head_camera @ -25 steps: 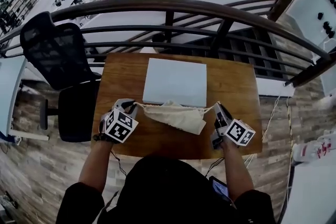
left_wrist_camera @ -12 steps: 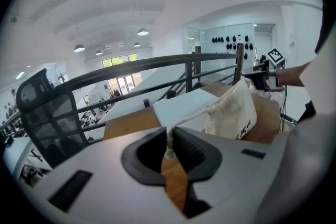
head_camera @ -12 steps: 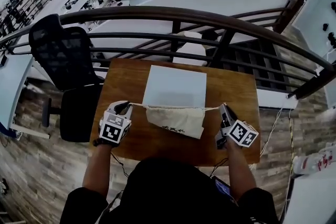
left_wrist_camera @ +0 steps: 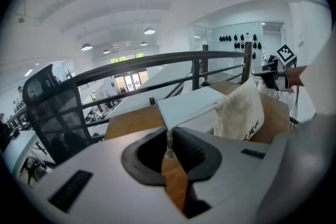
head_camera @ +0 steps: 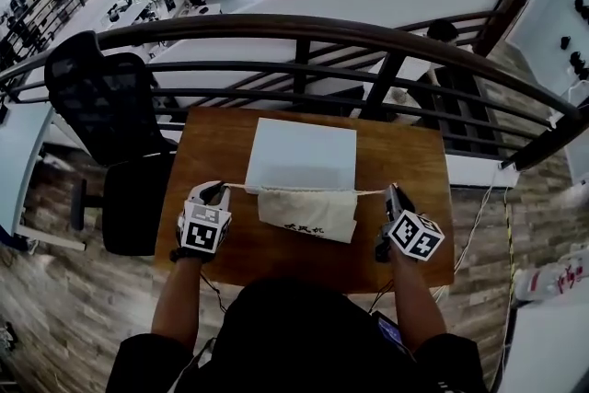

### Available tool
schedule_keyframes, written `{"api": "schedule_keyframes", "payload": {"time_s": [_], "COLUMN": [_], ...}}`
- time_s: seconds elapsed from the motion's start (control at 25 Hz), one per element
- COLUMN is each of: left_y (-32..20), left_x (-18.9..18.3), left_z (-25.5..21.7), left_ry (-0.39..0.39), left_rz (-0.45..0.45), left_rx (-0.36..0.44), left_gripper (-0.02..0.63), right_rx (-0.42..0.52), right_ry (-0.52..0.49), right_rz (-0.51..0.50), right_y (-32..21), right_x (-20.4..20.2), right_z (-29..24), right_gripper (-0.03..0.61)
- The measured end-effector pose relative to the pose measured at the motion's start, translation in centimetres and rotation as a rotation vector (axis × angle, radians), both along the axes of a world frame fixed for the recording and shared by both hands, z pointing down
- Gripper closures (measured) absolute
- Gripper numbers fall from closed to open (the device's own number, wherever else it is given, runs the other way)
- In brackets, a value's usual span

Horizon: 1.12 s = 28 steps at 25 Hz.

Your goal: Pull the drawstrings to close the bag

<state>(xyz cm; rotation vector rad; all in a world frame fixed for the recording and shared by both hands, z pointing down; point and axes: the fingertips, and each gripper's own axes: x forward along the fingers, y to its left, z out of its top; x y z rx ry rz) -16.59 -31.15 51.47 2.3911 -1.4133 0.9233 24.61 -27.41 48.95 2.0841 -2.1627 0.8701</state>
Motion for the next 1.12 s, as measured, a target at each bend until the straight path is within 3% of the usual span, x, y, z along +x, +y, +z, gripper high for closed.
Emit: {"api": "schedule_keyframes", "payload": {"time_s": [0.2,1.12], "left_y": [-0.6,-0.2], "left_x": [-0.6,-3.4], "left_z": [0.5,1.7], "left_ry": [-0.031,-0.061], "left_rz": [-0.018,-0.079], "left_rx": [0.016,-0.018], "left_gripper": [0.574,0.574], "right_rx": [-0.024,-0.086], "right_ry": [0.047,0.117], "right_rz": [0.082,0.174], "right_y": [0.0,0.9], "right_x": [1.7,6.5], "right_z": [0.6,2.7], "right_gripper": [0.554,0.554]}}
